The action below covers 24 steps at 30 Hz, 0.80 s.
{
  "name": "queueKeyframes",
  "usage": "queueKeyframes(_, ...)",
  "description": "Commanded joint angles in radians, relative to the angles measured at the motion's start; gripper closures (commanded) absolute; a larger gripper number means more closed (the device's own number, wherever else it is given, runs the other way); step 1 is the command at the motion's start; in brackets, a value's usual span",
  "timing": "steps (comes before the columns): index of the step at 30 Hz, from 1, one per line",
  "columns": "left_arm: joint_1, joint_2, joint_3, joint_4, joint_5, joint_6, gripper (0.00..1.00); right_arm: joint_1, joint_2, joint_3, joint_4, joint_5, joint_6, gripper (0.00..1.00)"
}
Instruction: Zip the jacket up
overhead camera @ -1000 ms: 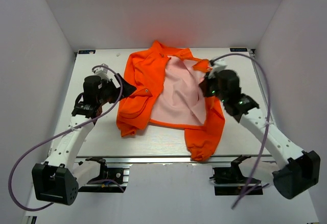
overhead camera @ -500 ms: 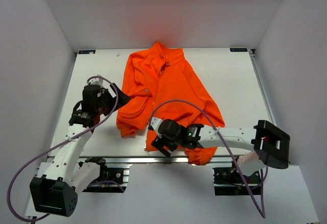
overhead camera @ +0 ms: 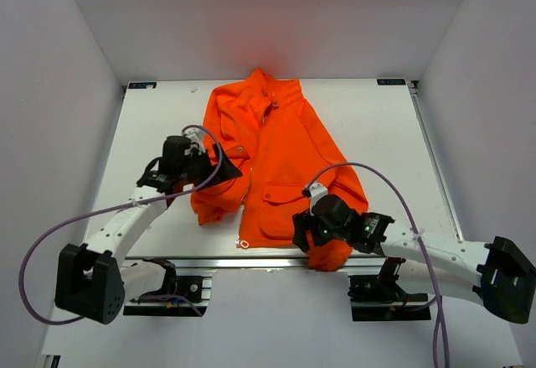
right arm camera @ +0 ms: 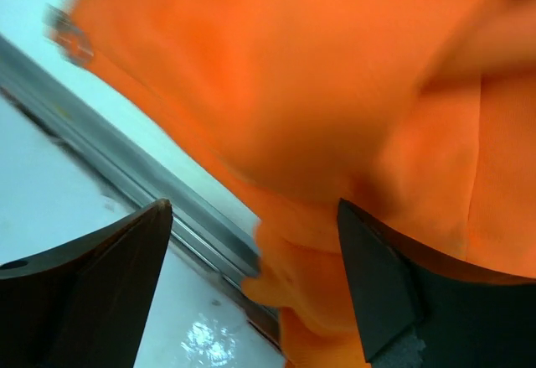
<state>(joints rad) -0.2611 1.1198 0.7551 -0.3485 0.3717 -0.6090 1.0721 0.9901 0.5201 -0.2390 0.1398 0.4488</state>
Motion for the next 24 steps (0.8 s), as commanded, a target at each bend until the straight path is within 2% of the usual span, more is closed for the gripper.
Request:
queueKeyframes(1, -0.064, 0.057, -0.008, 0.075, 0.021, 0.026, 0.02, -0.067, 0.016, -0.06, -0.006, -0.101, 0.091, 0.17)
queueKeyframes(3, -0.078, 0.122, -0.019, 0.098, 0.035, 0.022, 0.02, -0.144, 0.048, -0.08, 0.004, -0.115, 0.108, 0.35)
queueKeyframes(5, -0.082, 0.167, -0.026, 0.127, 0.044, 0.017, 0.02, -0.223, 0.08, -0.095, 0.015, -0.106, 0.113, 0.48)
queueKeyframes(7, -0.089, 0.233, -0.028, 0.167, 0.056, 0.015, 0.02, -0.276, 0.105, -0.095, 0.023, -0.08, 0.097, 0.53)
queueKeyframes(13, -0.107, 0.424, 0.006, 0.264, 0.105, 0.015, 0.02, -0.463, 0.267, -0.045, 0.098, -0.039, 0.01, 0.56)
queueKeyframes(16, -0.107, 0.509, 0.062, 0.266, 0.122, 0.015, 0.02, -0.61, 0.375, -0.002, 0.162, -0.026, -0.007, 0.59)
queueKeyframes(20, -0.109, 0.558, 0.137, 0.244, 0.13, 0.025, 0.02, -0.719, 0.493, 0.114, 0.207, -0.016, -0.045, 0.6)
queueKeyframes(24, -0.141, 0.517, 0.132, 0.182, 0.096, 0.032, 0.02, -0.778, 0.53, 0.236, 0.161, -0.037, -0.07, 0.6)
